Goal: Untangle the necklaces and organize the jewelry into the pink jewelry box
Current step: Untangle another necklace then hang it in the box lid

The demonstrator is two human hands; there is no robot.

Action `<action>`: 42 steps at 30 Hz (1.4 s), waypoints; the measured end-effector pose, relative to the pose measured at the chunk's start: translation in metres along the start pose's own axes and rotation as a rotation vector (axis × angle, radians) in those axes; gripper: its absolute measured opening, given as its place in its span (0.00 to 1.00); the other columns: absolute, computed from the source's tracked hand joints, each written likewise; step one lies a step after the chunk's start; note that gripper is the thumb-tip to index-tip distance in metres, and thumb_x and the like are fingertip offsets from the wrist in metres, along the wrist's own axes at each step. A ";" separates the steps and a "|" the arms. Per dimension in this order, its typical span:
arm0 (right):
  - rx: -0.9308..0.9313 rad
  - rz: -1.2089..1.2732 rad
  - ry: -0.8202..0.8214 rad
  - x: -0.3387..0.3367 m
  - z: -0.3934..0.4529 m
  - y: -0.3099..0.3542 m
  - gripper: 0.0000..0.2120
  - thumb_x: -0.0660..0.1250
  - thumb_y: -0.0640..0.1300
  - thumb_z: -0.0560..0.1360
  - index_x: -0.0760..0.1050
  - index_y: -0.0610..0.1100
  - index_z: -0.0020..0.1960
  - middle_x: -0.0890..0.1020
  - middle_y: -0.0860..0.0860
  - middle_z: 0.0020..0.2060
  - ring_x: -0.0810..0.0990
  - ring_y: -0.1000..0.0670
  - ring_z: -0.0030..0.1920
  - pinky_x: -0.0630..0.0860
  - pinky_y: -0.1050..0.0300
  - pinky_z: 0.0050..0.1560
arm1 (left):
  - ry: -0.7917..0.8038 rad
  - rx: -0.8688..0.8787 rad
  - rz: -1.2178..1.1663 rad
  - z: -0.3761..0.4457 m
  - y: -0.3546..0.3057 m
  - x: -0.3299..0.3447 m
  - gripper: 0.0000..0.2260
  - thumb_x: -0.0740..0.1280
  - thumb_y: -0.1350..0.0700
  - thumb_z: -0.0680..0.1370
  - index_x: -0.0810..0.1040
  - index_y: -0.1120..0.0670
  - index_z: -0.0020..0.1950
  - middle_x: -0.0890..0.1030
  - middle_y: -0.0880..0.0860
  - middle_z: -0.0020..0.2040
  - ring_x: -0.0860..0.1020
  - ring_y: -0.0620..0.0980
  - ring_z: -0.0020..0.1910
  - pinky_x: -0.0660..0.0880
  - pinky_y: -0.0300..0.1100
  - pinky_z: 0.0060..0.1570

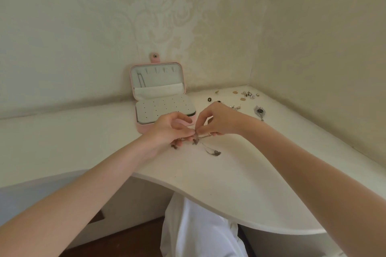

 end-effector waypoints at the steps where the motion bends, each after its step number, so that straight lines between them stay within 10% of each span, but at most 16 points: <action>1: 0.000 -0.010 0.014 0.001 0.001 0.001 0.03 0.68 0.35 0.70 0.80 0.40 0.39 0.72 0.57 0.19 0.69 0.49 0.27 0.63 0.68 0.24 | 0.005 0.000 0.014 0.000 -0.002 0.000 0.10 0.71 0.61 0.73 0.75 0.55 0.52 0.82 0.52 0.32 0.74 0.46 0.27 0.70 0.38 0.28; 17: 0.028 0.082 0.024 -0.007 0.015 -0.002 0.06 0.64 0.37 0.72 0.73 0.44 0.37 0.73 0.42 0.37 0.69 0.45 0.35 0.66 0.58 0.30 | 0.031 -0.073 -0.100 0.014 0.005 -0.006 0.08 0.70 0.62 0.73 0.85 0.52 0.37 0.78 0.55 0.42 0.65 0.47 0.34 0.64 0.37 0.36; 26: 0.065 0.102 0.080 -0.008 0.015 -0.003 0.06 0.65 0.37 0.73 0.76 0.41 0.38 0.73 0.45 0.30 0.67 0.47 0.30 0.65 0.61 0.29 | -0.022 -0.025 -0.018 0.014 -0.004 -0.002 0.03 0.71 0.58 0.73 0.82 0.57 0.42 0.66 0.50 0.29 0.63 0.44 0.28 0.61 0.32 0.27; 37: 0.089 0.098 0.179 -0.002 0.011 -0.007 0.10 0.61 0.33 0.73 0.73 0.40 0.34 0.74 0.56 0.22 0.70 0.57 0.24 0.66 0.65 0.27 | -0.218 -0.003 0.013 0.013 -0.003 -0.013 0.06 0.68 0.60 0.73 0.78 0.56 0.35 0.78 0.50 0.31 0.76 0.39 0.29 0.69 0.32 0.27; 42: 0.090 0.331 0.117 -0.011 0.008 -0.012 0.09 0.60 0.32 0.75 0.72 0.40 0.37 0.81 0.48 0.36 0.73 0.53 0.29 0.67 0.63 0.28 | -0.113 -0.067 -0.186 0.012 0.005 -0.009 0.07 0.63 0.61 0.76 0.77 0.58 0.40 0.80 0.52 0.39 0.80 0.47 0.42 0.77 0.39 0.44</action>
Point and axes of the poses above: each hand's wrist, its own z-axis towards the middle knuckle, its own x-axis out of the palm, y = z × x, the point moved 6 cm from there along z, towards the middle knuckle
